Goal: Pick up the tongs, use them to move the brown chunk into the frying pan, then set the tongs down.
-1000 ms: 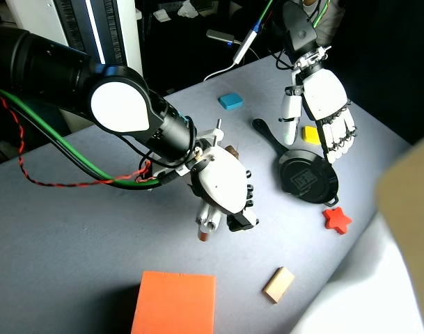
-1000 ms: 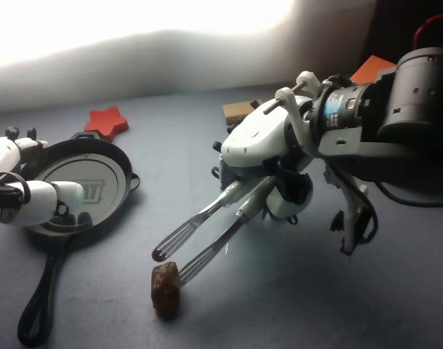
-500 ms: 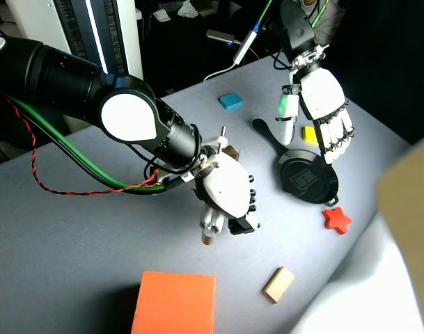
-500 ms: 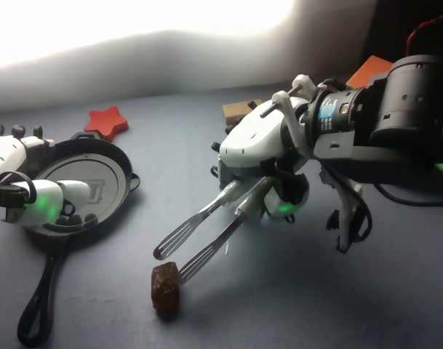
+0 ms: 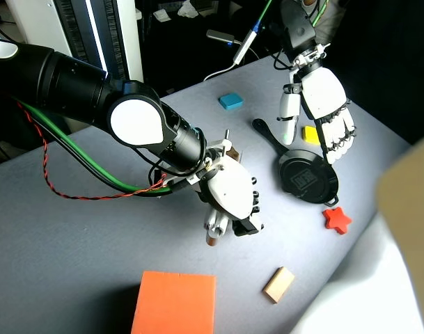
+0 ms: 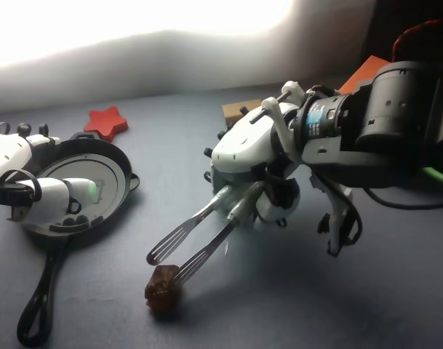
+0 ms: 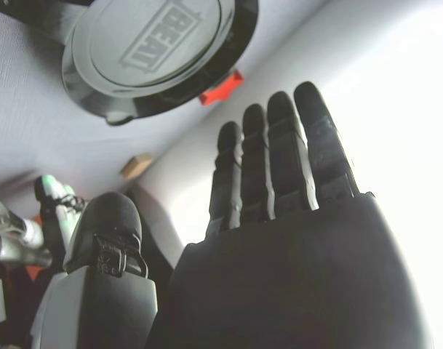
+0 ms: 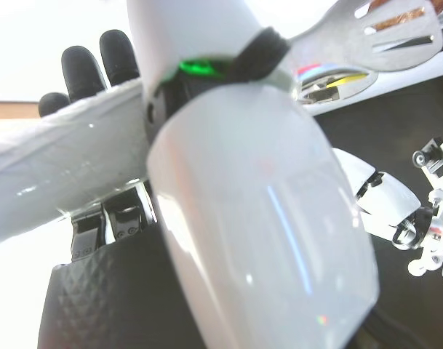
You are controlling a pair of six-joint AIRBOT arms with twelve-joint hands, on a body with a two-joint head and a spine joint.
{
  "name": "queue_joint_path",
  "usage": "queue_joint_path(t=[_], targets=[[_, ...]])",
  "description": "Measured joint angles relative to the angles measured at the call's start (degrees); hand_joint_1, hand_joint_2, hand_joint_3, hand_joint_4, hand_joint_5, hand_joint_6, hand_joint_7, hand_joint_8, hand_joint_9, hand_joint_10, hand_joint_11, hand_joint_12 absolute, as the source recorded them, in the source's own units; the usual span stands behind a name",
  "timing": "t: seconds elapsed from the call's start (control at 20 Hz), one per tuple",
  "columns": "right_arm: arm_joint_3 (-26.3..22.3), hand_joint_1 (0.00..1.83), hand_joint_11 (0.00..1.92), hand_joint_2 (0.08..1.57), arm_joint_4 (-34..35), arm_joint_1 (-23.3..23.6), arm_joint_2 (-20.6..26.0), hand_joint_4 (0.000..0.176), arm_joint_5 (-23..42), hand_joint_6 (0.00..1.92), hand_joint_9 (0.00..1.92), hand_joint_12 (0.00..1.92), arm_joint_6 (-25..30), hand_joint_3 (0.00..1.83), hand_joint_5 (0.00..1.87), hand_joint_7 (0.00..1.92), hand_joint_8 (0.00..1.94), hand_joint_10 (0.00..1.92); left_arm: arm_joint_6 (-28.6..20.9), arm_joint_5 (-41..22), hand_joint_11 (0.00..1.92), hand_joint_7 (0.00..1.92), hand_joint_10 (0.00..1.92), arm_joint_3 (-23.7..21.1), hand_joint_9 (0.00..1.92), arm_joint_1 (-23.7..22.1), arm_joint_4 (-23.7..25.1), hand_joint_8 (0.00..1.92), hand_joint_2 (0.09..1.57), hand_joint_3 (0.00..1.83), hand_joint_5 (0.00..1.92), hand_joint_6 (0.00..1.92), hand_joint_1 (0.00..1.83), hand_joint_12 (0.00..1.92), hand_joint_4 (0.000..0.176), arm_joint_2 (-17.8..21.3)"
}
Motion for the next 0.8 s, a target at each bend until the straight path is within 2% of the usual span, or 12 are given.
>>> queue_joint_path(t=[0.3, 0.7, 0.8], targets=[[0.0, 1.03, 0.21, 1.19, 0.1, -0.6, -0.4, 0.000, 0.1, 0.00, 0.74, 1.36, 0.0, 0.00, 0.71, 0.76, 0.00, 0.01, 0.0, -0.6, 0.00, 0.21, 0.00, 0.0, 0.18, 0.0, -0.1, 0.00, 1.28, 0.00, 0.18, 0.00, 0.01, 0.50, 0.000, 0.0], [0.0, 1.06, 0.18, 1.19, -0.6, -1.0, -1.1, 0.000, 0.5, 0.00, 0.73, 1.39, -0.1, 0.00, 0.69, 0.75, 0.00, 0.01, 0.0, -1.3, 0.00, 0.20, 0.00, 0.2, 0.17, 0.0, -0.1, 0.00, 1.28, 0.00, 0.18, 0.00, 0.01, 0.50, 0.000, 0.0], [0.2, 1.04, 0.22, 1.18, -0.7, -1.0, -1.4, 0.000, 0.6, 0.01, 0.75, 1.36, -0.2, 0.00, 0.71, 0.76, 0.01, 0.02, 0.0, -1.5, 0.00, 0.20, 0.00, 0.3, 0.18, 0.0, -0.1, 0.00, 1.28, 0.00, 0.17, 0.00, 0.01, 0.49, 0.000, 0.0]])
